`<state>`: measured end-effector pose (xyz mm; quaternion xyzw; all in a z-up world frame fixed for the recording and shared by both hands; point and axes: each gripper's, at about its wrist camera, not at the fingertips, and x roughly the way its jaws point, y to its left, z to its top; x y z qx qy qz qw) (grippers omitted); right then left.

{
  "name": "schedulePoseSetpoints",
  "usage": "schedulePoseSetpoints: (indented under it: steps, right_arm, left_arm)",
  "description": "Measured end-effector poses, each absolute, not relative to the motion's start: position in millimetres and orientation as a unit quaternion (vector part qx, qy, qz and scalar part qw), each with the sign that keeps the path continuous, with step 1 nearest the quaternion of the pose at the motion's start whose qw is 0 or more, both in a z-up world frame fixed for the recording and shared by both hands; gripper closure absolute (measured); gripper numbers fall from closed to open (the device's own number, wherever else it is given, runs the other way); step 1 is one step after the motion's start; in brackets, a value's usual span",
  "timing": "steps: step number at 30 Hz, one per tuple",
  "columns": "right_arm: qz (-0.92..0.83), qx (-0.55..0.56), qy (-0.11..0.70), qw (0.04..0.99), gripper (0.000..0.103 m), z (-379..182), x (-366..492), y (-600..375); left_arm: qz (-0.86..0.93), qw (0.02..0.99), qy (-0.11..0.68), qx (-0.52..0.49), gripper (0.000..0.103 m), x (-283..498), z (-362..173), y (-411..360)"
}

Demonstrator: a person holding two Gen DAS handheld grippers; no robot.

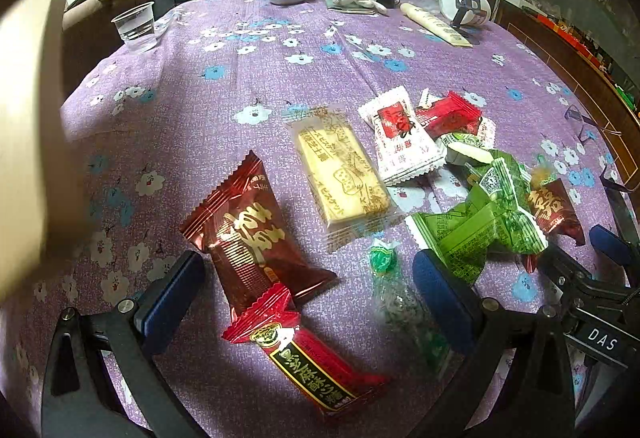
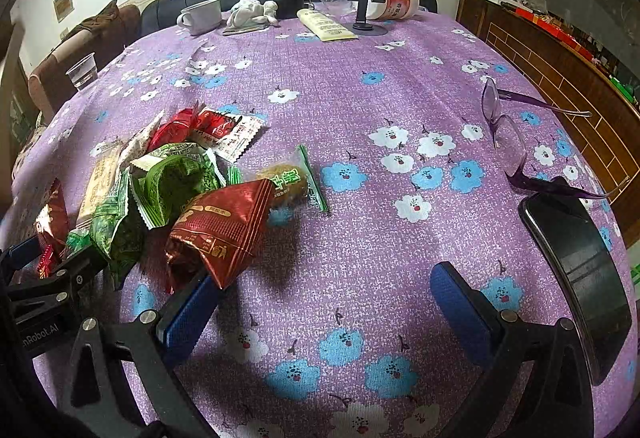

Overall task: Organize snacks
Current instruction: 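Move the left gripper toward the green-wrapped candy on the table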

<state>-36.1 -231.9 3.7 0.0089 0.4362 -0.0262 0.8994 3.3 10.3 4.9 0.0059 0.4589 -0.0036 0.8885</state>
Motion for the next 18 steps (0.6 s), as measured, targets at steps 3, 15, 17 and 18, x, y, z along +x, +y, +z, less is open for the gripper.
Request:
schedulePoseSetpoints:
  steps: [3,15,17,18]
  right_arm:
    - [-0.026,0.009,0.436,0.899,0.0,3.2,-35.3,-232.2]
    - [-0.026,0.009,0.436,0.899,0.0,3.5,-35.9,-232.0]
    - [-0.026,0.009,0.436,0.899,0.0,3.6,-36.2,-231.9]
    - [-0.026,0.009,0.436,0.899,0.0,3.5,-36.1,-231.9]
  left_arm:
    - [-0.003,0.888,0.459,0.005,0.0,0.0,6.4,10.3]
    - [-0.003,0.888,0.46,0.005,0.0,-0.1,6.4,10.3]
    - [-0.003,0.888,0.46,0.005,0.0,-0.1,6.4,10.3]
    - [-0.003,0.888,0.46,0.005,0.0,-0.1,6.4,10.3]
